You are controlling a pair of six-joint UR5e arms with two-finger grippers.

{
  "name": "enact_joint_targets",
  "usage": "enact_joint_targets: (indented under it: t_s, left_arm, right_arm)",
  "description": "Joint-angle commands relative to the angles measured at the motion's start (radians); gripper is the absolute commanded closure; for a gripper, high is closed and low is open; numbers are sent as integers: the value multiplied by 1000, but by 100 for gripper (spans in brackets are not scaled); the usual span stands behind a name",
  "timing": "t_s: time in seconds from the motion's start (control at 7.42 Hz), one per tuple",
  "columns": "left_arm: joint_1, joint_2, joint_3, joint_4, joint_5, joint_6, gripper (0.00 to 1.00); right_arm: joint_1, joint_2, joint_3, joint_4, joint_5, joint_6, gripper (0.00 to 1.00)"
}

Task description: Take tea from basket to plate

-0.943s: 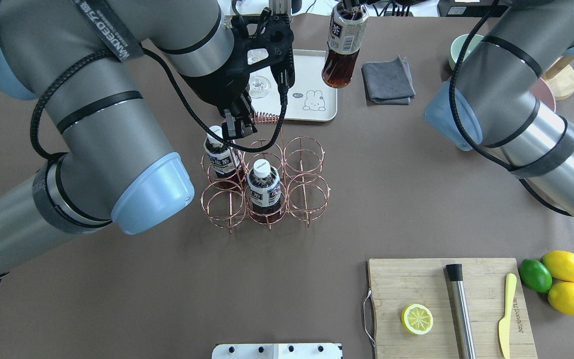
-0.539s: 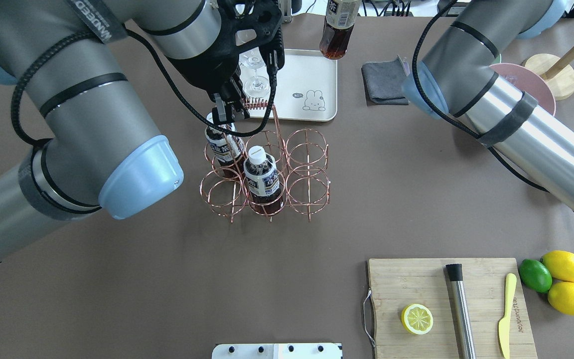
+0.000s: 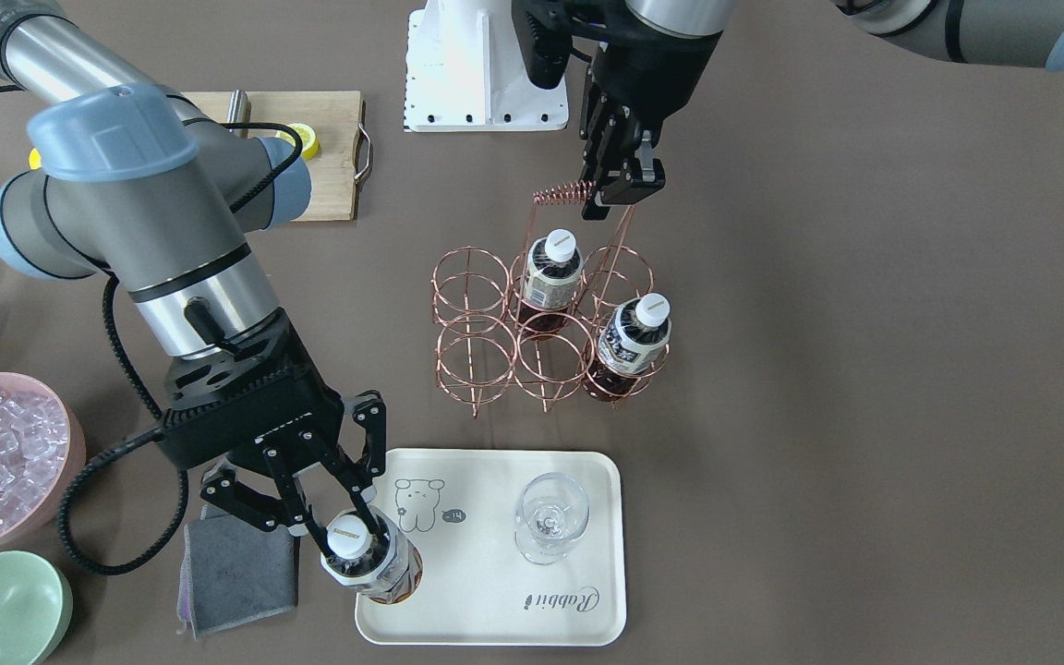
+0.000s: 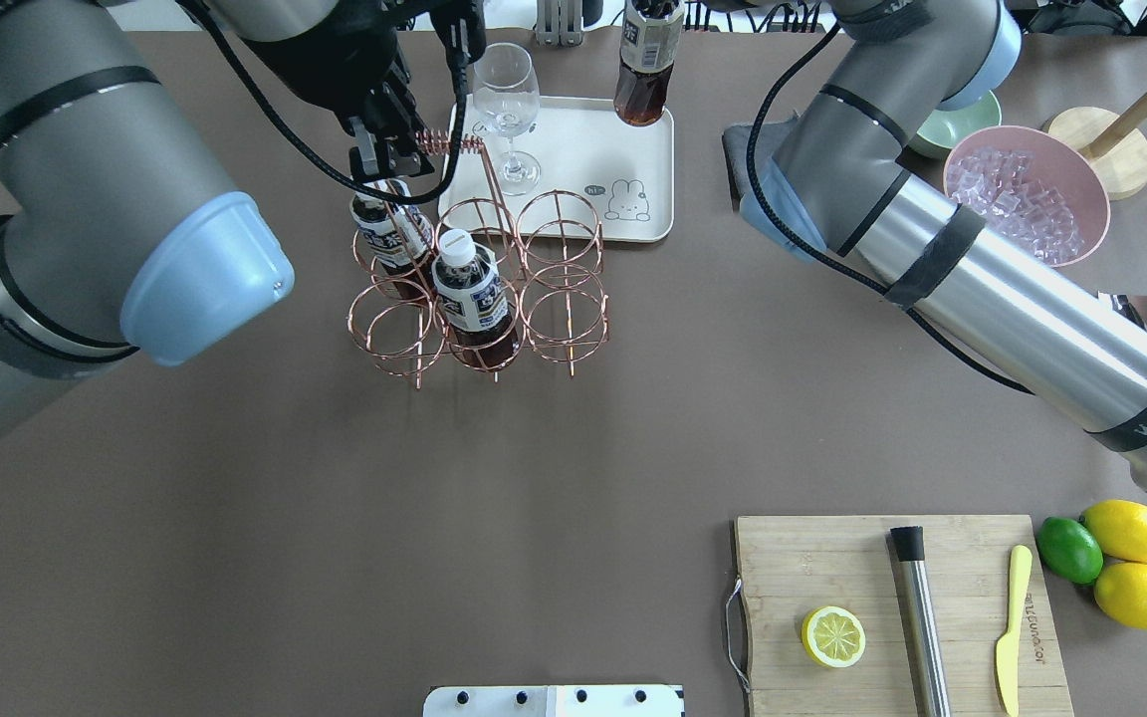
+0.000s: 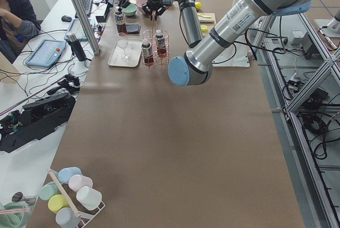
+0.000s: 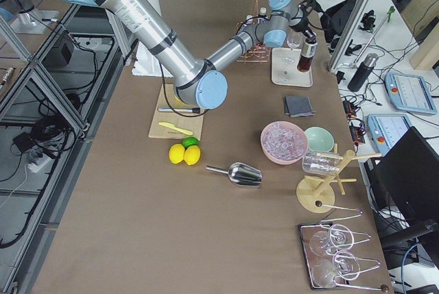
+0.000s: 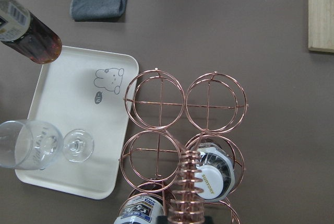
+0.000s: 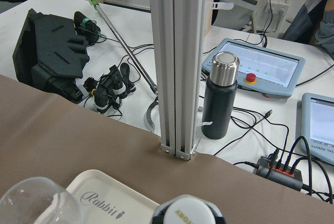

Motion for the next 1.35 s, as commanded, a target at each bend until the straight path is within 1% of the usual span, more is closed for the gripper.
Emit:
enact_joint_targets:
  t_s: [0.0,0.4,0.54,0.67,0.81,0.94,1.08,1.21]
  left_arm:
    - [-105,68,3,0,-90,115,100]
    - [-284,191,5,0,-170,319,100]
    - [-338,229,9,0,-178,391,100]
    - [-390,267,20,0,-179,478,100]
    - [-457,307,50,0,-196,567,100]
    - [-522,333,104,0,-236,673,100]
    - [-588,356,165,1,-245,789,100]
    - [-635,373,216,0,-247,872,100]
  right_arm:
    - [-77,-3,-9,0,-80,0,100]
    - [-89,-10,-30,21,-94,0,100]
    - [-100,-10,-44,29,-97,0,100]
    - [-120,-17,-45,29,-122,0,100]
    - [-129,-23,-45,31,-126,0,100]
    - [-129,-23,-45,32,-127,0,100]
    - [-129,-23,-45,32,-127,0,95]
    - [-129,-20,-42,32,-128,0,1]
